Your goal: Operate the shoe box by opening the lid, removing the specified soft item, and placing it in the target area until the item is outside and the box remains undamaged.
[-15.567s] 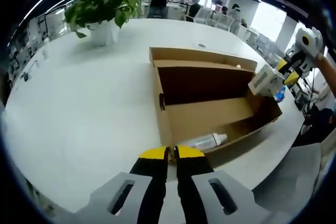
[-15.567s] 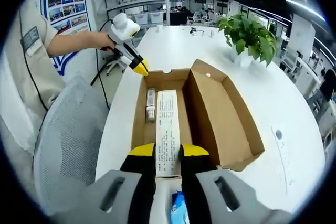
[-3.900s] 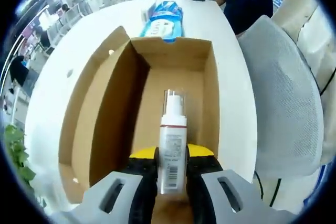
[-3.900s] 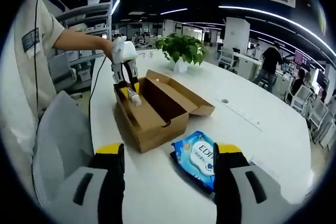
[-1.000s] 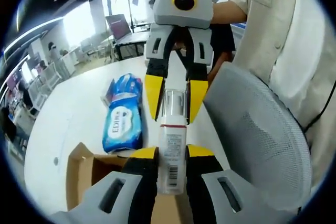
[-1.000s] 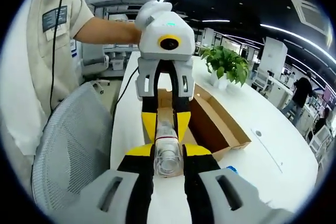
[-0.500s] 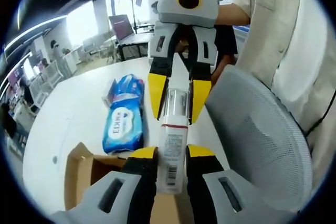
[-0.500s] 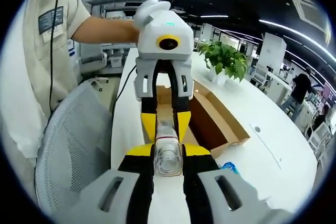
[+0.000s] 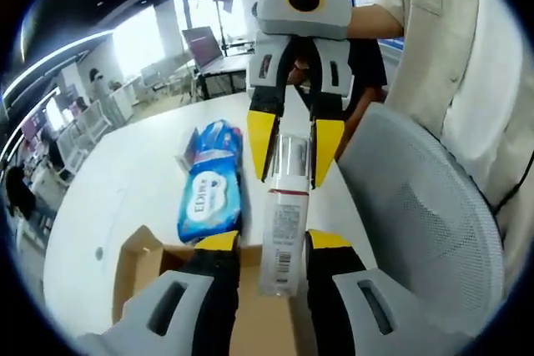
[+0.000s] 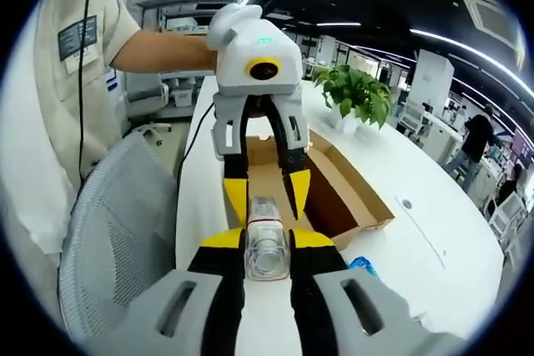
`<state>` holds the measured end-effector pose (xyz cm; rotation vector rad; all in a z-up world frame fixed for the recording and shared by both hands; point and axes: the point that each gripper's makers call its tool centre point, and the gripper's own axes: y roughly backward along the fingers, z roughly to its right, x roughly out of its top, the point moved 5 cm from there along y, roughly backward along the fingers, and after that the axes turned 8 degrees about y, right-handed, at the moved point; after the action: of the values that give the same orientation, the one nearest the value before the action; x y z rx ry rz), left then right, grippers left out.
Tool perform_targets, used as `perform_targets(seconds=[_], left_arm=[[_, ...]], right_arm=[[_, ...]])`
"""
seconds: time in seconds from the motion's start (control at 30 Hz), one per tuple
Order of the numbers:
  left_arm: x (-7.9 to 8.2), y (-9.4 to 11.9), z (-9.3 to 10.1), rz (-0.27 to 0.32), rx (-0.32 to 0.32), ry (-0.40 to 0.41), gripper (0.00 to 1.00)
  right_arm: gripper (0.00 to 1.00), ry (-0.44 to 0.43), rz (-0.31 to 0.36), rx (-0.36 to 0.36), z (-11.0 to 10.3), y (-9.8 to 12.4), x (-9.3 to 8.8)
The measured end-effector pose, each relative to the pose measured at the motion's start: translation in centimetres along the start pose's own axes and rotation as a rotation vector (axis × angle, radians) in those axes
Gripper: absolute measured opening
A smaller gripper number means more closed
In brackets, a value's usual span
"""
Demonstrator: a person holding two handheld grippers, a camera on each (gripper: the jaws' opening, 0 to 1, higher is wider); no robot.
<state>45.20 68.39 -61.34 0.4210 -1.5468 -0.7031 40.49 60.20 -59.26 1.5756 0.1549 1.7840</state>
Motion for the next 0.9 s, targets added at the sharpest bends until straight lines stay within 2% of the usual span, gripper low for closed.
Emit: perform_targets(seconds=[0.2, 0.57, 0.9], left_arm=[[-0.3, 0.6, -0.7, 0.017, 0.042, 0.028, 0.36], [-1.1, 2.2, -1.8, 0.071, 0.148, 0.131, 0.46], [-2.1, 4.2, -2.3, 0.143, 0.258, 0.255, 0.56]], right_arm=[[0.16, 0.009, -0.007, 0.002, 0.2, 0.0, 0.0], [0.16, 0.031, -0.026, -0.001, 1.5, 0.7, 0.1], [0.16, 0.062, -0.065, -0.009, 3.9, 2.1, -0.3]])
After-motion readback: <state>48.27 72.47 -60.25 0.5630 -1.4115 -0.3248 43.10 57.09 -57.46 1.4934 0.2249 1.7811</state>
